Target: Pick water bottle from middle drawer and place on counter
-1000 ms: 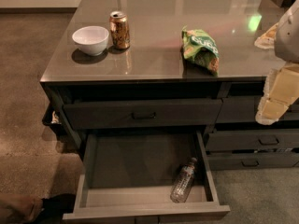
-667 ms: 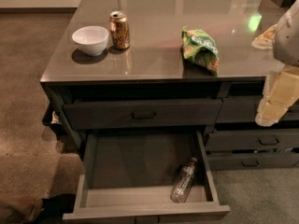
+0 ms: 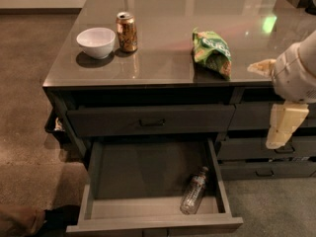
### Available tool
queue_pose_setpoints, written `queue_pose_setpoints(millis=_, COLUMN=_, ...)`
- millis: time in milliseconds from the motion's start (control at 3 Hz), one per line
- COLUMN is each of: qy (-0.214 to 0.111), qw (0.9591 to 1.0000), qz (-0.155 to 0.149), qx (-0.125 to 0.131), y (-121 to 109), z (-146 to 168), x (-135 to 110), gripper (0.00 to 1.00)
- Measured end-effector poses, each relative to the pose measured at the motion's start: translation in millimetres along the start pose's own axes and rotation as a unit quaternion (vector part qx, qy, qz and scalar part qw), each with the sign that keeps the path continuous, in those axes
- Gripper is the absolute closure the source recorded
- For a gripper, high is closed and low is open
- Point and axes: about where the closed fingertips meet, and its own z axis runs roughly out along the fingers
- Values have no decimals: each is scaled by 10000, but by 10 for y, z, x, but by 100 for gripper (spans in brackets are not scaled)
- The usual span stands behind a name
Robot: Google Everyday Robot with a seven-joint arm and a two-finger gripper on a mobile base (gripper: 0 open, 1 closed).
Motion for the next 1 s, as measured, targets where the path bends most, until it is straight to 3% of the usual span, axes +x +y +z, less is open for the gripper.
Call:
queue_pose_setpoints(millis=333, qy=-264, qw=9978, qz=-603, qx=14, y=58, z=544, x=161, gripper=0)
queue_pose_setpoints(millis=667, qy=-463, qw=9871, qz=-1492, qx=-357, y=173, z=1123, x=224, gripper=0)
queue_pose_setpoints(millis=1000, qy=-497, qw=9800, qz=-1891, qx=-362, y=183, z=1155, x=229, gripper=0)
